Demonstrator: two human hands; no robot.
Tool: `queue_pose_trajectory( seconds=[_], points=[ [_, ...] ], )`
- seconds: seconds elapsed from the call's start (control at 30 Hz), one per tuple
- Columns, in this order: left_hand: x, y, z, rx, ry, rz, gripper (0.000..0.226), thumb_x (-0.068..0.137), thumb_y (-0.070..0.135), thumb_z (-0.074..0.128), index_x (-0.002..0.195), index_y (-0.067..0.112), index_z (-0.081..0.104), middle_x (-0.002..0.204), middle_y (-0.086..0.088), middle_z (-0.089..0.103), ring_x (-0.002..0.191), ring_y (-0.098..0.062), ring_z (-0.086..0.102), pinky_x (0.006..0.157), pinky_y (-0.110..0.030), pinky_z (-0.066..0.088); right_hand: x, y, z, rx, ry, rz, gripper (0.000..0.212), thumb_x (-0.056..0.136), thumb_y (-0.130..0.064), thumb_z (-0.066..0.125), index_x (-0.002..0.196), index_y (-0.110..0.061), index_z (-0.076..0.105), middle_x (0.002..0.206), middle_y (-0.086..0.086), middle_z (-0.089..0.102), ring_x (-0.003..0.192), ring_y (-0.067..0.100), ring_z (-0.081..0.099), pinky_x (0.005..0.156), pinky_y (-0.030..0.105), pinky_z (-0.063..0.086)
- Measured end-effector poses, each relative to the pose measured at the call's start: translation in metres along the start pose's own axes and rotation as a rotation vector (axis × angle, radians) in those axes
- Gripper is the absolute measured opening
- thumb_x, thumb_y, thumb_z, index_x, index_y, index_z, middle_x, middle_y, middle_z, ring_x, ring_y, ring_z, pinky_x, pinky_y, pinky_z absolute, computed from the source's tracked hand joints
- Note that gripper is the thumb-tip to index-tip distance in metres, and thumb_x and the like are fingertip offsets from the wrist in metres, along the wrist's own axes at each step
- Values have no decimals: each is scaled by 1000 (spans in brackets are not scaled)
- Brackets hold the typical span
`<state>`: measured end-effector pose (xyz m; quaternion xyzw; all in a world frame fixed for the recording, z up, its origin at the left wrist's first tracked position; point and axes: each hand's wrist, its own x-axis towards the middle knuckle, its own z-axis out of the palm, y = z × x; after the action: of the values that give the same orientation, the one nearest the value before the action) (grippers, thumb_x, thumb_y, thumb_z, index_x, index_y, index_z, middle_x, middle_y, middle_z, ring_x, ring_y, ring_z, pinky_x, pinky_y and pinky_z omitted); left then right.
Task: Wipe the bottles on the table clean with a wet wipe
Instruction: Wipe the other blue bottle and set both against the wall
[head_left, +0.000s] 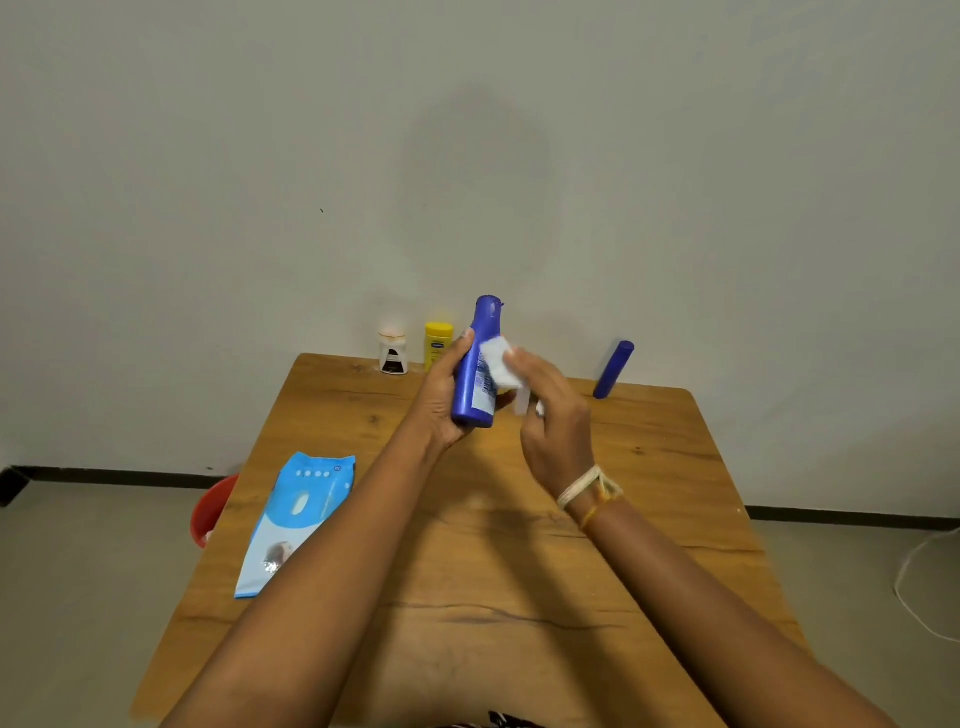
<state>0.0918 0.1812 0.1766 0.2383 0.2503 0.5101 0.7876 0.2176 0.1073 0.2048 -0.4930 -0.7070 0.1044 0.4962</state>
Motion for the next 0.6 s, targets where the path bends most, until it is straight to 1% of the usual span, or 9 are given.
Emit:
queue_pose_trajectory(
  seconds=[0.07,0.1,0.17,0.2,0.27,0.33,0.4,0.5,0.6],
  points=[
    [-1,-3,4,-3,10,12,53,83,43,64,123,8,57,101,-13,67,86,-25,66,78,-41,56,27,2,0,-12,53,32,49,79,16,47,123,-2,59,127,15,59,119,22,55,102,22,44],
    [-2,-5,5,-7,12,22,48,87,41,60,122,8,58,102,-14,68,90,-27,66,85,-44,54,38,2,1,-36,34,30,50,79,16,49,125,-2,57,129,15,58,121,23,53,102,22,43],
    [-4,-6,8,-43,6,18,46,88,39,58,123,8,58,110,-16,66,100,-29,64,100,-47,44,50,4,6,-88,-66,5,53,82,12,50,131,-6,52,137,14,52,127,26,49,105,30,42],
    [-5,-7,10,-63,13,6,48,87,37,58,124,7,57,115,-16,65,105,-29,62,102,-46,43,49,4,9,-105,-125,-11,53,83,9,50,134,-8,50,140,13,48,130,26,45,108,33,39],
    [-6,-6,12,-93,34,7,49,87,30,57,128,4,55,120,-17,62,111,-29,60,103,-43,45,36,4,16,-134,-211,-50,51,89,2,49,138,-11,46,147,9,40,137,18,34,114,28,28],
    [-8,-3,11,-71,31,1,43,93,28,49,127,4,57,119,-18,61,109,-29,60,100,-42,46,12,5,18,-175,-238,-111,50,91,2,45,140,-11,43,149,7,38,140,11,25,115,23,20],
    [-12,1,10,-34,21,-20,47,98,40,39,126,6,57,119,-16,61,104,-28,63,92,-41,52,-16,7,14,-245,-277,-209,52,87,2,38,137,-9,46,146,8,42,140,13,24,113,29,26],
    [-17,3,4,-18,-6,-17,59,94,46,42,138,7,45,127,-16,60,105,-29,65,86,-42,56,-39,13,-1,-253,-347,-314,48,88,-15,33,131,-6,53,140,10,50,136,19,36,105,32,41],
    [-19,-1,4,-9,6,4,62,90,44,46,141,9,42,129,-17,58,107,-30,63,91,-44,52,-29,11,-9,-153,-231,-245,44,89,-17,36,124,-1,58,132,16,56,127,25,49,100,38,48]
  ],
)
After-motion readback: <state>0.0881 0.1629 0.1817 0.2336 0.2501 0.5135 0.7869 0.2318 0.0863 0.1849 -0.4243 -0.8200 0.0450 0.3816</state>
